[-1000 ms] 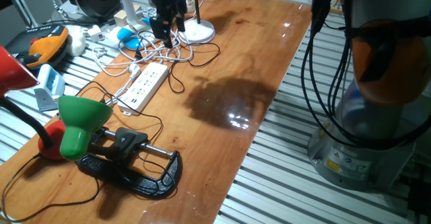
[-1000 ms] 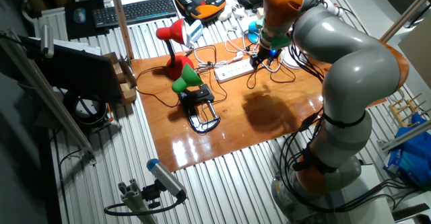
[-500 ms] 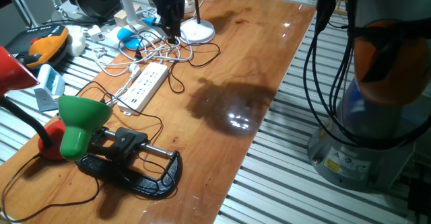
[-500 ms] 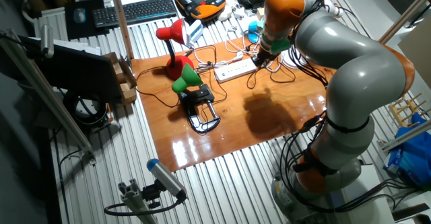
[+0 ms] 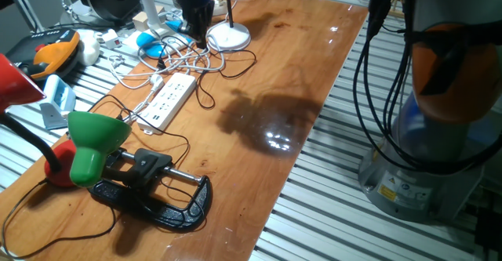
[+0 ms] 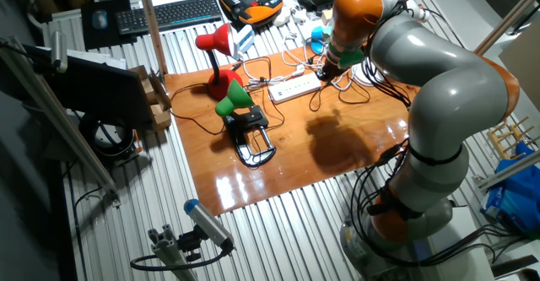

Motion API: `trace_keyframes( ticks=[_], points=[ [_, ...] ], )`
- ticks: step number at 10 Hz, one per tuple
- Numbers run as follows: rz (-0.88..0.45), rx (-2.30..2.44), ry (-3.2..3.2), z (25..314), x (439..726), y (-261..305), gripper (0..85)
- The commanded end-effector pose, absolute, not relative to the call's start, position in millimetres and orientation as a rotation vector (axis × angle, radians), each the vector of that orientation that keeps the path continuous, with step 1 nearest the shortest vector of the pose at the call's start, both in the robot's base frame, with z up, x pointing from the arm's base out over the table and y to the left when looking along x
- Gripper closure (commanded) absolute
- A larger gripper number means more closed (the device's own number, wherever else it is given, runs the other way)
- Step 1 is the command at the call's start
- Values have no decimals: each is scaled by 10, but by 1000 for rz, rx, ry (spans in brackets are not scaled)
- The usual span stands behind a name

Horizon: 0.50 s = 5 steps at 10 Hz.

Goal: Plug in the power cord of the desk lamp, turn on the socket, and light up the desk lamp

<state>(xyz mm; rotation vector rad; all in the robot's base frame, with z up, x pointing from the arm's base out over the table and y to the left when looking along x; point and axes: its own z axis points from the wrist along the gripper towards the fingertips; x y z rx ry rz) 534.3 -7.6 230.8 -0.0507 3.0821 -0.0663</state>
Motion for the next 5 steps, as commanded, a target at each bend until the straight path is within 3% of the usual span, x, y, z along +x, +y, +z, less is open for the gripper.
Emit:
trace_keyframes(
  ticks=[1,5],
  points=[
    [-67,-50,3081,2299,5375,-85,850],
    [-69,-41,3064,2210,5505,-102,850]
  ],
)
